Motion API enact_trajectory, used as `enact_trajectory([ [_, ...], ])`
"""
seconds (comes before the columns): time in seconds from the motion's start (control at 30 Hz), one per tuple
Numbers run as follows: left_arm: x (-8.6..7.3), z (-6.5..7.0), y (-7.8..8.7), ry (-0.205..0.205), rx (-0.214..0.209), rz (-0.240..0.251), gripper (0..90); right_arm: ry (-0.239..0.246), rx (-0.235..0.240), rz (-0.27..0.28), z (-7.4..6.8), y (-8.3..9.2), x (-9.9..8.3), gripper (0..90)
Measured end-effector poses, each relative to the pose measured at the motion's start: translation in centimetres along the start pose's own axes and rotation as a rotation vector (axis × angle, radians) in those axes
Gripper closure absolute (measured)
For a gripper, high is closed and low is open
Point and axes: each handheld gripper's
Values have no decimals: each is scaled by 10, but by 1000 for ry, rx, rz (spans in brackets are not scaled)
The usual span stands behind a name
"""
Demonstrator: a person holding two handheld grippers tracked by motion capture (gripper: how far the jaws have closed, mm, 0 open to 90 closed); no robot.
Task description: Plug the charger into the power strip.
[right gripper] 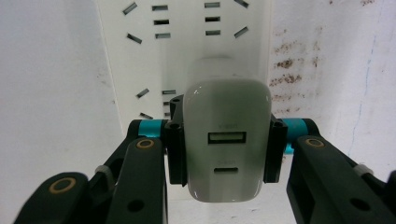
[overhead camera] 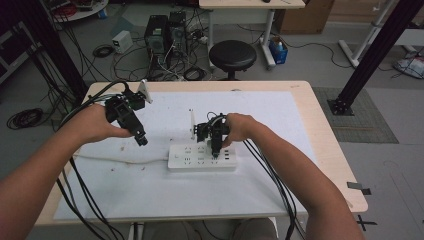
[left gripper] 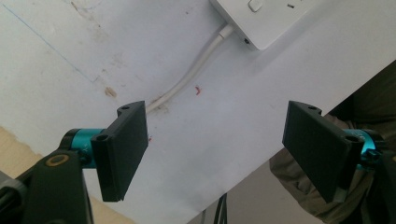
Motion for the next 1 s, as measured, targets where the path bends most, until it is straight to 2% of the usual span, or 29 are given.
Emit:
enact_trajectory([
  [0.07,0,1,0,-14,3,-2,224,-3,-8,-8,-1,0,1,624],
  [0.13,1,3,2,-7,0,8,225,11,-45,-8,-7,-2,2,624],
  [0.17,2,3,2,-12,-1,10,224,4,-41,-8,-7,-2,1,624],
  [0.23,2,2,2,-9,0,11,224,-11,6,4,1,-1,0,623],
  [0.33,2,3,0,-14,1,1,224,-13,30,10,4,-1,-1,623],
  [0.4,1,2,-1,-14,-3,1,224,-9,16,7,3,-2,0,624],
  [0.47,1,0,-2,-11,-4,-2,225,4,-24,8,-3,-4,0,623],
  [0.53,1,0,-2,-4,-7,-6,224,-8,-13,10,-3,-4,-1,623],
  [0.6,0,-1,-1,-4,-4,-5,224,-4,19,5,4,-3,-1,624],
  [0.87,-2,0,0,-2,-2,7,224,-4,4,-2,2,-7,1,623],
  [0.9,-3,-1,1,-12,2,1,224,-3,4,-4,2,-7,1,622],
  [0.97,-3,-1,-1,-1,-1,-1,225,-19,14,-14,2,-7,2,617],
  [1.0,-3,-1,-1,-12,-3,-9,225,-38,20,-18,3,-6,3,610],
])
Point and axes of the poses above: each handheld gripper's, and its own axes: y roughly backward along the jaws, x roughly out of its top, z roughly to its right, and after that the axes turned 11 degrees about x, right-handed
